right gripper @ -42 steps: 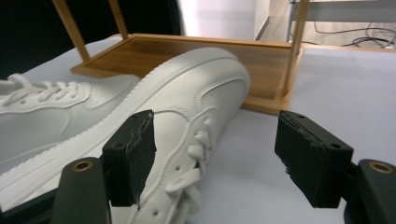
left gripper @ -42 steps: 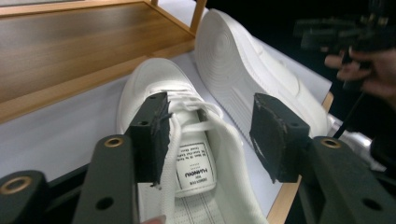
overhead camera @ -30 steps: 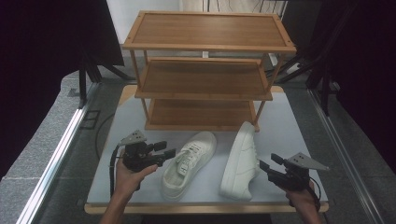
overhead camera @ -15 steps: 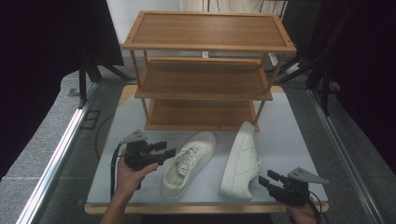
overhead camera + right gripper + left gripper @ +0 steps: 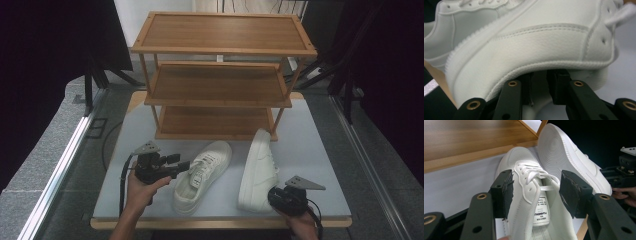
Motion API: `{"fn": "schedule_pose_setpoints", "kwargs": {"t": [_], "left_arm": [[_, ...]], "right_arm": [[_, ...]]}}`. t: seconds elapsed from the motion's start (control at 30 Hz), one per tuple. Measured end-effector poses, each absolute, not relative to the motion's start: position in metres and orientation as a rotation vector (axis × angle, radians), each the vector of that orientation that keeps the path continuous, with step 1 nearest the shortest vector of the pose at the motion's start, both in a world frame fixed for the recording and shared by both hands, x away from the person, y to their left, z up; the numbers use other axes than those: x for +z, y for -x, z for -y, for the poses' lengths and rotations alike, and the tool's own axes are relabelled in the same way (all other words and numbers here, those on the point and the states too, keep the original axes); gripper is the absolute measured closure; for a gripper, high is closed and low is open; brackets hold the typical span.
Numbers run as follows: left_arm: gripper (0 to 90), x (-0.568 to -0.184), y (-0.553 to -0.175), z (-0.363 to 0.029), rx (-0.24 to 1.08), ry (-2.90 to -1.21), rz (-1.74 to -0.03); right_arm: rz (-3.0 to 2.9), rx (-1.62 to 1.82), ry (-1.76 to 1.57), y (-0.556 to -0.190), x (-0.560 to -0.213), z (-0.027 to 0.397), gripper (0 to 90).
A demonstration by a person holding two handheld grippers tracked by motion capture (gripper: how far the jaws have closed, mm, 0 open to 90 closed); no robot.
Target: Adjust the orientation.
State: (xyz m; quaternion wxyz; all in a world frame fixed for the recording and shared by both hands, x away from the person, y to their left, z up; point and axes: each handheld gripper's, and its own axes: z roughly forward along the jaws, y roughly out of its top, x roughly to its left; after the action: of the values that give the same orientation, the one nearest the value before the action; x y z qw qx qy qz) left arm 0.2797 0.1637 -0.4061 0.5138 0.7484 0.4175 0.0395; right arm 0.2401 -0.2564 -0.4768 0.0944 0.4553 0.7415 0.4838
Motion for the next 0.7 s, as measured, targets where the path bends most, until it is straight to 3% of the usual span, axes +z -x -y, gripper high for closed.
{"fn": "schedule_pose_setpoints", "kwargs": {"t": [0.3, 0.7], "left_arm": [[44.6, -0.405, -0.279, -0.171, 0.103, -1.78, -1.015], [44.6, -0.404, -0.279, -0.175, 0.108, -1.766, -1.024]], "right_arm": [[-2.128, 1.443, -1.365, -0.246, -0.465, 0.268, 85.0], [-2.129, 1.479, -1.344, -0.252, -0.451, 0.271, 83.0]]}}
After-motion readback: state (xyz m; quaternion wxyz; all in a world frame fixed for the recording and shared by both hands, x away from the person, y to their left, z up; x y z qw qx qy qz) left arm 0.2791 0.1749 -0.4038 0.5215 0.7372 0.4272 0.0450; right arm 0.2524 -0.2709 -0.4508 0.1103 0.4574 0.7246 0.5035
